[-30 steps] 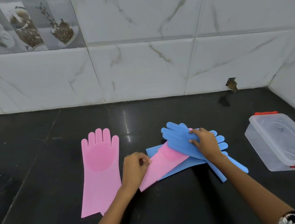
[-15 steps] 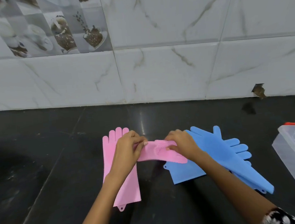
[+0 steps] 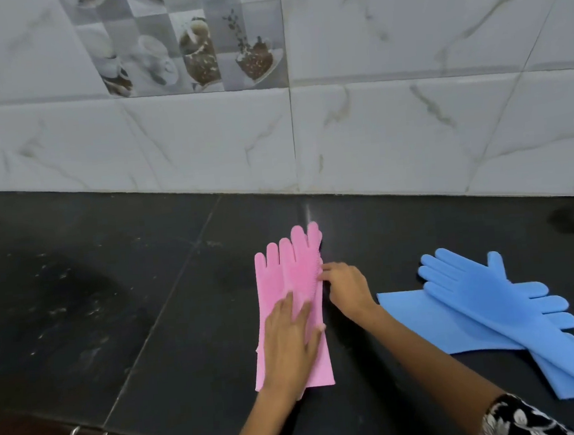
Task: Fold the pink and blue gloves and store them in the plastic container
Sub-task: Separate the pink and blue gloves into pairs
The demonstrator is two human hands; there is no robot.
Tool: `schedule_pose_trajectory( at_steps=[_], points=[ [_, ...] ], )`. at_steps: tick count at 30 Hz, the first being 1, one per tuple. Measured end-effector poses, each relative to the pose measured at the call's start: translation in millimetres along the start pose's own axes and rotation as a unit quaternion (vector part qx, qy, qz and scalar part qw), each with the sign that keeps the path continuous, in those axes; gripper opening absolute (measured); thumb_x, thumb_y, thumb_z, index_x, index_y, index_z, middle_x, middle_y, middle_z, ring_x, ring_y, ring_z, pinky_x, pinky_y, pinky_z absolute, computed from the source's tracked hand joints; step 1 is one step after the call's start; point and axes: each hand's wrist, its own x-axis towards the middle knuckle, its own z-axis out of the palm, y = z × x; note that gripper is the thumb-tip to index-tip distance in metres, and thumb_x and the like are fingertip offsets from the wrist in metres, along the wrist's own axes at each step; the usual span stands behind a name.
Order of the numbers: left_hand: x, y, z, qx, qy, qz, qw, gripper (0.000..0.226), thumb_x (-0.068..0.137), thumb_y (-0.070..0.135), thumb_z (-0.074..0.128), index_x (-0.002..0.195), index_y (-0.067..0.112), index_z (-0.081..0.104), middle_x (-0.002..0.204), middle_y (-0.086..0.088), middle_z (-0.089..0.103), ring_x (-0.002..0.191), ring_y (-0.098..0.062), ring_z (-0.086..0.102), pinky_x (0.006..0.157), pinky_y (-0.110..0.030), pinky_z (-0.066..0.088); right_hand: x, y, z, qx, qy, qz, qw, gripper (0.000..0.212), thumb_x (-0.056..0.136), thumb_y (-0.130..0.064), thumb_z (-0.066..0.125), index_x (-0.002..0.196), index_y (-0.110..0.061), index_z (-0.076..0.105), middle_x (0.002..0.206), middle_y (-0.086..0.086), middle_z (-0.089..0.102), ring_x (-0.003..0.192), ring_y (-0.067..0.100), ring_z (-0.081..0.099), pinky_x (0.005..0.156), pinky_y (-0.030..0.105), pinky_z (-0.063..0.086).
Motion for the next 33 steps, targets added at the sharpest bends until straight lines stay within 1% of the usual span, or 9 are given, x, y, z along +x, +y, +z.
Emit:
schedule_pose_trajectory(
  at_steps=[2,3,6,11,13,18,21,27,33],
  points=[
    [5,3,28,0.020,-0.066,-0.007,0.998,0.066,0.093,0.055,0.034,0.150,0.027,0.013,0.160,-0.009,-0.005,0.147,-0.026,-0.001,0.118,-0.043,0.007,-9,7,6,-0.004,0.009,-0.001,1.000,0.029,0.085,-0.004,0.052,0.099,-0.016,0.073,0.118,0.004,0.067,0.103,0.025,0.061,0.086,0.035,0.050],
    [7,6,40,0.029,-0.081,-0.001,0.996,0.069,0.093,0.055,0.034,0.151,0.025,0.009,0.159,-0.010,-0.011,0.147,-0.028,-0.006,0.118,-0.045,0.004,-14,10,7,-0.003,0.008,0.006,1.000,0.026,0.087,-0.007,0.053,0.101,-0.017,0.073,0.124,0.003,0.064,0.107,0.024,0.059,0.088,0.034,0.048],
    [8,10,59,0.019,-0.063,0.002,0.998,0.064,0.096,0.047,0.034,0.151,0.023,0.012,0.159,-0.012,-0.005,0.147,-0.029,-0.001,0.118,-0.046,0.007,-31,26,5,0.011,-0.001,0.040,0.999,0.026,0.092,-0.013,0.050,0.107,-0.018,0.070,0.133,0.000,0.058,0.117,0.019,0.055,0.095,0.032,0.046],
    [17,-9,60,0.031,-0.041,0.007,0.999,0.054,0.096,0.029,0.033,0.149,0.031,0.019,0.160,-0.008,0.003,0.148,-0.024,0.004,0.118,-0.045,0.006,-63,45,-3,0.030,-0.016,0.043,0.999,0.025,0.092,-0.015,0.050,0.110,-0.017,0.068,0.133,0.000,0.056,0.121,0.016,0.050,0.099,0.027,0.042],
    [24,-19,55,0.040,-0.044,0.020,0.998,0.055,0.095,0.028,0.034,0.149,0.030,0.021,0.160,-0.008,0.005,0.148,-0.023,0.006,0.118,-0.045,0.007,-69,44,-5,0.030,-0.005,0.029,0.999,0.024,0.092,-0.015,0.052,0.109,-0.016,0.069,0.132,0.001,0.056,0.120,0.015,0.050,0.099,0.025,0.041],
    [35,-57,36,0.040,-0.068,0.093,0.993,0.055,0.098,0.029,0.030,0.150,0.033,0.011,0.161,-0.004,0.000,0.148,-0.019,0.000,0.120,-0.036,0.006,-76,36,-12,0.045,0.032,0.013,0.998,0.022,0.091,-0.013,0.054,0.106,-0.015,0.070,0.130,0.001,0.058,0.117,0.016,0.054,0.095,0.024,0.044],
    [38,-62,26,0.013,-0.084,0.118,0.989,0.051,0.100,0.030,0.030,0.149,0.032,0.015,0.160,-0.006,0.001,0.148,-0.020,0.000,0.120,-0.035,0.005,-80,35,-16,0.046,0.047,0.008,0.998,0.021,0.091,-0.013,0.055,0.105,-0.015,0.071,0.128,0.001,0.060,0.114,0.015,0.056,0.092,0.021,0.044],
    [37,-10,29,0.005,-0.053,0.070,0.996,0.043,0.098,0.031,0.038,0.140,0.021,0.040,0.159,-0.018,0.004,0.147,-0.029,-0.001,0.119,-0.042,0.003,-100,51,-33,0.027,0.106,0.029,0.994,0.017,0.088,-0.010,0.059,0.100,-0.012,0.071,0.120,0.003,0.065,0.106,0.019,0.062,0.078,0.028,0.051],
    [33,75,43,-0.090,-0.032,0.145,0.985,0.041,0.100,0.032,0.036,0.137,0.019,0.047,0.159,-0.011,0.011,0.148,-0.023,0.006,0.119,-0.034,0.005,-143,124,-70,-0.007,0.199,0.190,0.961,0.019,0.088,-0.016,0.063,0.105,-0.013,0.070,0.119,0.005,0.064,0.111,0.022,0.059,0.078,0.033,0.052]
  ],
)
